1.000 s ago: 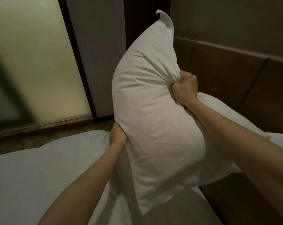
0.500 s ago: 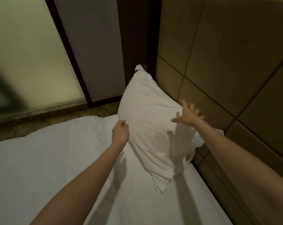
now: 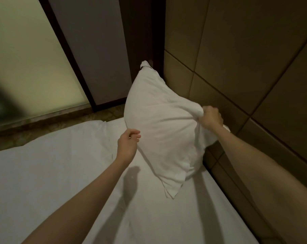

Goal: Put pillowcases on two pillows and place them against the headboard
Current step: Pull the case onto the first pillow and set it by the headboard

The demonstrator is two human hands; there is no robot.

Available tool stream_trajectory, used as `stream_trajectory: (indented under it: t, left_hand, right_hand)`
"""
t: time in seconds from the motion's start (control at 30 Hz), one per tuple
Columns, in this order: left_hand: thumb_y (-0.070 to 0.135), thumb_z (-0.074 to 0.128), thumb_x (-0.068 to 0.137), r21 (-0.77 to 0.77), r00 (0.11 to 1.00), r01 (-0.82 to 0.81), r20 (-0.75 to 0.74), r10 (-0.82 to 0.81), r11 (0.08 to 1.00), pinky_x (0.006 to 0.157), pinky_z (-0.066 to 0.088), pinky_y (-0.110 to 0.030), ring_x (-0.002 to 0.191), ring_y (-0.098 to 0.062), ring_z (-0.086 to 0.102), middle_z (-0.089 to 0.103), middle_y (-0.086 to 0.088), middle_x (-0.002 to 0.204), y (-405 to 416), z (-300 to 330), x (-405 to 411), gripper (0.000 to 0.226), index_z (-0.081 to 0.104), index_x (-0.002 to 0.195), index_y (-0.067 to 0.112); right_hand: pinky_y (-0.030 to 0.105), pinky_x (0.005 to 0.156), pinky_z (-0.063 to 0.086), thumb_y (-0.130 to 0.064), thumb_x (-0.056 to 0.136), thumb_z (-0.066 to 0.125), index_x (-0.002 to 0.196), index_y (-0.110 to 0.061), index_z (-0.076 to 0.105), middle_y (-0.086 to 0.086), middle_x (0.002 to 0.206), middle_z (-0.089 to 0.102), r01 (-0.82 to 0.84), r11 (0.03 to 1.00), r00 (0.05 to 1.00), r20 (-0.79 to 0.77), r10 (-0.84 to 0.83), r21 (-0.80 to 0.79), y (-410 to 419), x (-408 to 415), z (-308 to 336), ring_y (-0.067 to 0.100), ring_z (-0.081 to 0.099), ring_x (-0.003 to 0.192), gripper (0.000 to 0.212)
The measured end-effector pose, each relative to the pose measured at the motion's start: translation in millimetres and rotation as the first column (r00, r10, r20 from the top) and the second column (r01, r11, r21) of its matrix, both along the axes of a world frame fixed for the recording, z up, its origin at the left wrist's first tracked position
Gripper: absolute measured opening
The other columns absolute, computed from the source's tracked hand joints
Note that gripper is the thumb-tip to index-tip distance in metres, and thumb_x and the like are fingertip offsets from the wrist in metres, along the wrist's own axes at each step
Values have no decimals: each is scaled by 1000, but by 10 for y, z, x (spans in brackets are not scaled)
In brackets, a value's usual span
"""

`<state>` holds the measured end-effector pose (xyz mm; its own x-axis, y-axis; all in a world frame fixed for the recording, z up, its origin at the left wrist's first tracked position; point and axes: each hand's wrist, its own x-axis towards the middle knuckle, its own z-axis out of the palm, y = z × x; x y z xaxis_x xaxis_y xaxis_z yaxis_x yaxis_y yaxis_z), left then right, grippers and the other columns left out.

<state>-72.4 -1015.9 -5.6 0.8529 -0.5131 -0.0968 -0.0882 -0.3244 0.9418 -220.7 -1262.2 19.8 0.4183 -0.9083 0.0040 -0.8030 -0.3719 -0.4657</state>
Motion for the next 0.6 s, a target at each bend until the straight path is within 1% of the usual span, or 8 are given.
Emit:
stream_trajectory:
  t: [0.1,0.17,0.2,0.27,0.33,0.37,0.47,0.6]
  left_hand:
    - [5,37,92,-4,1000,-1,7,1,1000,67,42,-17,84,-14,59,65,-4,97,-16,40,-87,28,64,96,11]
    - [5,37,91,-6,1000,10,-2,-10,1000,67,42,-17,81,-12,58,65,-4,95,-6,38,-145,28,64,94,12]
    - [5,38,91,3,1000,22,-8,-22,1000,67,41,-18,81,-12,59,65,-4,95,11,27,-179,28,64,94,12]
    - [5,38,91,23,999,42,-27,-41,999,66,42,-19,81,-15,59,66,-5,94,60,-22,-250,27,65,94,10]
    - [4,38,91,47,998,53,-30,-52,997,65,42,-19,82,-17,59,65,-5,93,97,-68,-329,27,65,93,10]
    - [4,38,91,63,998,54,-25,-53,997,64,42,-18,82,-16,59,65,-4,93,107,-77,-377,28,65,93,10]
    - [3,36,90,84,998,64,-15,-63,994,64,41,-16,82,-16,58,65,-6,94,105,-58,-511,29,64,94,9]
    - [4,35,90,60,997,75,-19,-74,995,65,42,-17,83,-18,58,63,-5,92,56,35,-677,30,63,91,11]
  right_hand:
    - [43,63,51,-8,81,54,77,-12,57,9,78,62,33,971,977,213,19,-238,127,-14,168,34,61,75,6]
    - [45,65,51,-2,78,53,78,-12,56,11,81,61,126,959,947,320,-40,-253,283,-191,-33,34,60,76,10]
    - [45,69,51,-2,79,53,83,-10,59,14,90,61,157,968,948,304,-93,-194,354,-338,-205,35,60,83,11]
    - [40,73,46,-6,83,58,92,-6,63,19,106,58,84,996,992,96,-86,27,455,-652,-511,38,58,94,10]
    - [39,70,47,-7,79,67,89,-4,65,16,99,61,-14,958,1000,-9,18,287,397,-846,-556,35,60,92,11]
    - [38,69,47,-7,77,69,90,-3,66,14,94,62,-31,941,999,-1,33,336,318,-859,-481,33,61,90,14]
    - [37,68,47,-7,80,64,92,-9,71,14,91,65,6,992,993,115,-20,124,149,-675,-113,37,62,89,15]
    - [43,60,52,1,81,50,69,-11,60,9,74,60,173,977,949,287,-130,-128,347,-738,51,32,59,71,19]
